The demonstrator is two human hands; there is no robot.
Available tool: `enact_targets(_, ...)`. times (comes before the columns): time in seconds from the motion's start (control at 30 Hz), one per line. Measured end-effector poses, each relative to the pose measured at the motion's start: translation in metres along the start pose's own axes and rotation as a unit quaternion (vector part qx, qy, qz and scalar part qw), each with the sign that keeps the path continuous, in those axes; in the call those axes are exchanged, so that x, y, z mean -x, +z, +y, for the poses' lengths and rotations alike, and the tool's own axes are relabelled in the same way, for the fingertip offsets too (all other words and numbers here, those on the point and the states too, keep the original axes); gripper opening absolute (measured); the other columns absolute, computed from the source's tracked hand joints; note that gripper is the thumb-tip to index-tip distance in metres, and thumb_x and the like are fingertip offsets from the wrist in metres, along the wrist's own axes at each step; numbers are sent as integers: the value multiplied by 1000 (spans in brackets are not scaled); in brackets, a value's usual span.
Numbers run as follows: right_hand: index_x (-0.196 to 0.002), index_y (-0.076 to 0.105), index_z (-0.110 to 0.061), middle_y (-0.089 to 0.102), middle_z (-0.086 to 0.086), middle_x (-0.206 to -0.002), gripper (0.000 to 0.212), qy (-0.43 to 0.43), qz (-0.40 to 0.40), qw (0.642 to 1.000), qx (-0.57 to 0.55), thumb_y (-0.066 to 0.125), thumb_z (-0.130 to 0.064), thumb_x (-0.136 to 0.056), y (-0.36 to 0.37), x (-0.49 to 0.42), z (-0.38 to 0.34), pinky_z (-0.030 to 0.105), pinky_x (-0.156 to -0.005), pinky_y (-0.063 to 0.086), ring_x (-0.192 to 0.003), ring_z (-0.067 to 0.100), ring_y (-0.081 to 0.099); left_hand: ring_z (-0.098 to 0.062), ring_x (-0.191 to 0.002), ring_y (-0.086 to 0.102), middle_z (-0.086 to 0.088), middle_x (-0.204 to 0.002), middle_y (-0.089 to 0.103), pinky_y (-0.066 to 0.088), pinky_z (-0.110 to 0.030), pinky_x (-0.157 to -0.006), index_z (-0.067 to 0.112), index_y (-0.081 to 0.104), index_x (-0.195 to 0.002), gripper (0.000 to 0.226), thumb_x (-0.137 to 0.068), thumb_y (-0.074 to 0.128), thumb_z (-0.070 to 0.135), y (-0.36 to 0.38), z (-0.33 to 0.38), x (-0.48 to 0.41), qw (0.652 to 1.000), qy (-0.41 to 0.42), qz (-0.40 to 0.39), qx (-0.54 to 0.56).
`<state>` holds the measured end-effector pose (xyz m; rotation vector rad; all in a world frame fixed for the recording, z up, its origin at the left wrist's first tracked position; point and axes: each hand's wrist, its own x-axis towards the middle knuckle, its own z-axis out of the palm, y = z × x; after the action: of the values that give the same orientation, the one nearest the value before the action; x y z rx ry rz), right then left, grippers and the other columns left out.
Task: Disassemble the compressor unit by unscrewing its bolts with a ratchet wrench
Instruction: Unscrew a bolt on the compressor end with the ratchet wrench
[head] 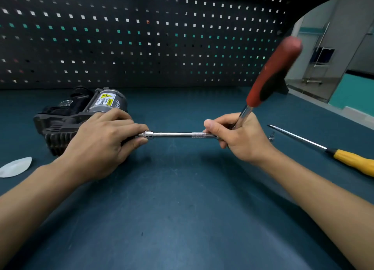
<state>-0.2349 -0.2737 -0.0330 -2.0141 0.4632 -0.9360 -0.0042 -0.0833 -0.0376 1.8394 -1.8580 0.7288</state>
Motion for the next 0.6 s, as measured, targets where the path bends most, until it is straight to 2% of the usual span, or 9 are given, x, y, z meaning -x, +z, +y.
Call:
enact_targets(0.07, -70, 77, -11, 61, 19, -59, 35, 36, 9, 999, -30, 73, -44, -82, 1, 0, -2, 21, -44, 37, -43, 13, 47, -21, -95, 57, 17, -81, 63, 47, -43, -73, 26, 70, -104, 36, -95, 42, 47, -1, 0, 0, 1000, -2, -3, -1)
enact_targets(0.17, -69, 74, -7, 66, -1, -55, 42, 94, 7, 993, -68, 71, -46, -84, 3, 1, -3, 16, -37, 31, -38, 10, 44, -21, -96, 58, 16, -81, 63, 46, -42, -73, 26, 70, -104, 37, -95, 41, 47, -1, 1, 0, 1000, 1, -6, -6)
enact_targets(0.27, -68, 70, -12, 75, 8, -73, 45, 160, 13, 979, -122, 72, -56, -71, 5, 1, -4, 16, -34, 25, -36, 11, 41, -21, -96, 57, 16, -82, 63, 45, -41, -73, 27, 70, -104, 36, -95, 41, 47, -1, 0, 0, 1000, 5, -10, -11)
enact_targets(0.37, -75, 65, -11, 77, 12, -80, 50, 201, 13, 967, -155, 71, -60, -66, 6, 0, -7, 15, -33, 23, -35, 11, 39, -21, -96, 57, 16, -82, 62, 46, -41, -73, 28, 70, -105, 36, -95, 41, 48, 0, -1, 1, 1000, 7, -10, -9)
enact_targets(0.6, -84, 62, -10, 77, 11, -85, 45, 286, 11, 938, -194, 64, -55, -89, 3, -2, -9, 14, -32, 19, -33, 6, 33, -21, -95, 57, 15, -82, 63, 48, -44, -73, 26, 70, -104, 35, -96, 43, 47, 1, -2, 1, 1000, 10, 2, -3)
